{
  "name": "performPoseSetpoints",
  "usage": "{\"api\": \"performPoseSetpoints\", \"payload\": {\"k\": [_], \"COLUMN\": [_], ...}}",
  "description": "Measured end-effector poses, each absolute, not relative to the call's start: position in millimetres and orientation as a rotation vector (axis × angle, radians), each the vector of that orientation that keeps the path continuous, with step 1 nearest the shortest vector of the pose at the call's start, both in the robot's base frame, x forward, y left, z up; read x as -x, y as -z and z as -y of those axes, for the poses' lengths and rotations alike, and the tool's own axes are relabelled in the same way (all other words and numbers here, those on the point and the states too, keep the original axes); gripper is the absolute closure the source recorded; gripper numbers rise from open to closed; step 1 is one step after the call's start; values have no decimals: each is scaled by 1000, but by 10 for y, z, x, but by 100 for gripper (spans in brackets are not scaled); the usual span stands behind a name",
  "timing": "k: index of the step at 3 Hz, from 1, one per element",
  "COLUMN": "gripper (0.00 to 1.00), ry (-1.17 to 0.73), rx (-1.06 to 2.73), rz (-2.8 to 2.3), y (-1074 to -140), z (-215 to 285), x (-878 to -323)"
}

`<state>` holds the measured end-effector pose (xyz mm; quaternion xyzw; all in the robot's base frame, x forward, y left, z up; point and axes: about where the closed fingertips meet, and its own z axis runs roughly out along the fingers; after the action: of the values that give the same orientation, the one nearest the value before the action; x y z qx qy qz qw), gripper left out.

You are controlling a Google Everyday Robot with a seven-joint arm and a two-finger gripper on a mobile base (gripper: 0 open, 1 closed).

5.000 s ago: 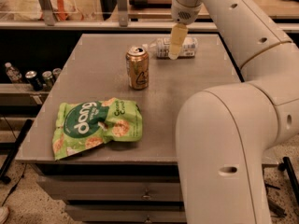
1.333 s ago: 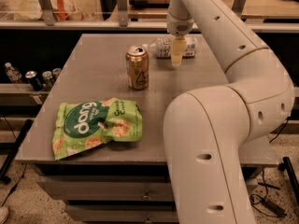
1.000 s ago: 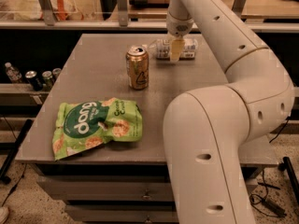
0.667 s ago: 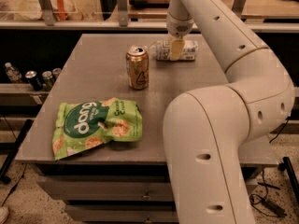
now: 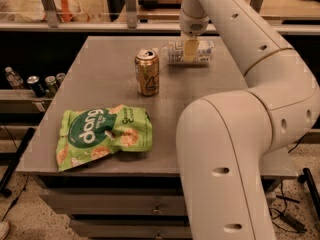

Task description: Place blue plastic bottle upright

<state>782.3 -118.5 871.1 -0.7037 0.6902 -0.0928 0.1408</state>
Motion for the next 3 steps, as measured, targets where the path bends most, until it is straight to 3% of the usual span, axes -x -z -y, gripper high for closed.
{"api": "performPoseSetpoints", "payload": {"k": [1, 3], "gripper": [100, 100], "ry": [306, 187], "rx": [1994, 1862], "rz": [-1986, -1964], "y": [-8938, -9331], "z": [1243, 1344], "x": [-7798, -7605]}}
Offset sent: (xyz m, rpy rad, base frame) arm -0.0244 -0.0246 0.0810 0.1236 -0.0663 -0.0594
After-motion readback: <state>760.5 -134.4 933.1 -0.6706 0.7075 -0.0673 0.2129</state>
